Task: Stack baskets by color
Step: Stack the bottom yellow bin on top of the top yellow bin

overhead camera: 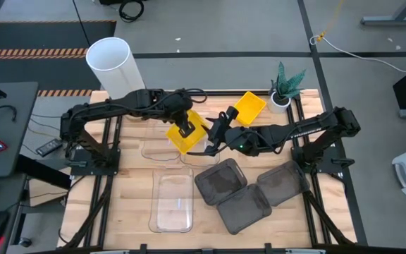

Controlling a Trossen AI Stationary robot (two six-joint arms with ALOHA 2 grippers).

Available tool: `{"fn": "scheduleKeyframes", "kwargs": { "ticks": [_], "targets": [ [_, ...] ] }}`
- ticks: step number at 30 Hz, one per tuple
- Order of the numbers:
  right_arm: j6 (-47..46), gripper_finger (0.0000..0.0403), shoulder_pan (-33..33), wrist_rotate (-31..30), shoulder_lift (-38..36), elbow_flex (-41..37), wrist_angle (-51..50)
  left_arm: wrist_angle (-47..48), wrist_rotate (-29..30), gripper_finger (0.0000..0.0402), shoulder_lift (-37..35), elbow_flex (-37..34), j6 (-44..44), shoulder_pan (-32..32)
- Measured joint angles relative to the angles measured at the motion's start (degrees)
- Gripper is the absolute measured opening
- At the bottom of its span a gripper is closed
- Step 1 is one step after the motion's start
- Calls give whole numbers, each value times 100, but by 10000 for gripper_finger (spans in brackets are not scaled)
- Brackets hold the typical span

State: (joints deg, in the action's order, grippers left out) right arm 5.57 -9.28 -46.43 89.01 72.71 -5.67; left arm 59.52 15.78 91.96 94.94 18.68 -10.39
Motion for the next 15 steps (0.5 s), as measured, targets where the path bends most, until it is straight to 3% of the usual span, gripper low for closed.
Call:
{"fn": "scheduleKeyframes", "kwargs": {
  "ticks": [15],
  "targets": [
    [47,133,106,6,-2,0,-237,-309,107,9,0,-2,-137,11]
  ]
}}
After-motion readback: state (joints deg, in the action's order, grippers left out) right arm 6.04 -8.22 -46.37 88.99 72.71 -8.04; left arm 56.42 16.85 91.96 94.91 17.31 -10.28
